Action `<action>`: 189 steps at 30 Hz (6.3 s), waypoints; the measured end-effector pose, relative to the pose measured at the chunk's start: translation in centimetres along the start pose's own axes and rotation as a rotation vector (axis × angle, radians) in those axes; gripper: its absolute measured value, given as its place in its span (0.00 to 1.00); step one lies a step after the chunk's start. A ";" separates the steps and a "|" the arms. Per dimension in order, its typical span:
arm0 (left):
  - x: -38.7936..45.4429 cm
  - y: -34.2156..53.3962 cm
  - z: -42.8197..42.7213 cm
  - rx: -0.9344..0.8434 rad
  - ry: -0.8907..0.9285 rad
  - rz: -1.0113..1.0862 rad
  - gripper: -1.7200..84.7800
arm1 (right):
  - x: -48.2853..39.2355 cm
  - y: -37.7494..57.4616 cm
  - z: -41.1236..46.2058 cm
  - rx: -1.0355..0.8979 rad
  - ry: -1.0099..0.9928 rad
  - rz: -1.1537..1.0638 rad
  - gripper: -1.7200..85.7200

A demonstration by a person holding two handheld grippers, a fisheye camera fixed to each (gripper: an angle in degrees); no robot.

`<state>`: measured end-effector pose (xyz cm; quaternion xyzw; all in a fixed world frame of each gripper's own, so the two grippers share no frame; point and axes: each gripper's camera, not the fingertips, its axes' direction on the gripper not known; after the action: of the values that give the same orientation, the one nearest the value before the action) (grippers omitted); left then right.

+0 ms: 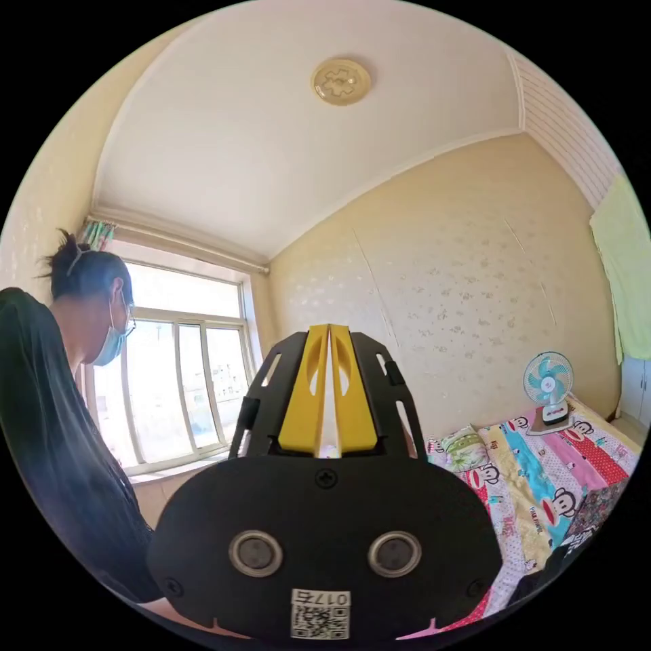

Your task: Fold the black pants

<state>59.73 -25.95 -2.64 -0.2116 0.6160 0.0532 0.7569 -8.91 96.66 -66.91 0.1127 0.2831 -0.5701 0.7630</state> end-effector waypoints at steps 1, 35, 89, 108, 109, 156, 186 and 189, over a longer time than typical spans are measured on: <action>4.1 -1.2 -2.4 0.049 -0.067 0.133 0.04 | -1.2 0.8 0.7 0.005 -0.029 0.010 0.03; 10.2 20.6 11.7 -0.838 -0.122 0.868 0.09 | -13.5 19.4 1.9 -0.106 -0.045 0.045 0.02; -9.8 43.9 7.7 0.117 0.152 0.777 0.23 | -18.1 31.5 25.1 -0.915 -0.185 -0.493 0.09; 14.7 70.7 2.9 0.908 0.408 1.692 0.09 | -3.8 -12.6 14.6 -0.301 -0.286 -0.135 0.09; 17.3 69.5 3.9 0.895 0.397 1.675 0.09 | -1.6 -14.3 16.5 -0.307 -0.230 -0.123 0.10; 0.2 17.7 53.7 -0.416 -0.824 0.701 0.08 | 65.7 2.4 4.3 -1.675 0.207 0.874 0.11; 7.3 11.3 29.1 -0.143 0.650 0.297 0.08 | 85.8 3.6 48.7 -1.079 0.108 0.960 0.06; 3.3 9.0 26.5 -0.057 0.840 0.097 0.08 | 80.5 5.1 54.3 -1.097 0.096 0.928 0.06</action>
<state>81.53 -8.14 -4.03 -0.2065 0.8784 0.0147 0.4308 27.55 6.61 -68.59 -0.1531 0.4850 0.0426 0.8600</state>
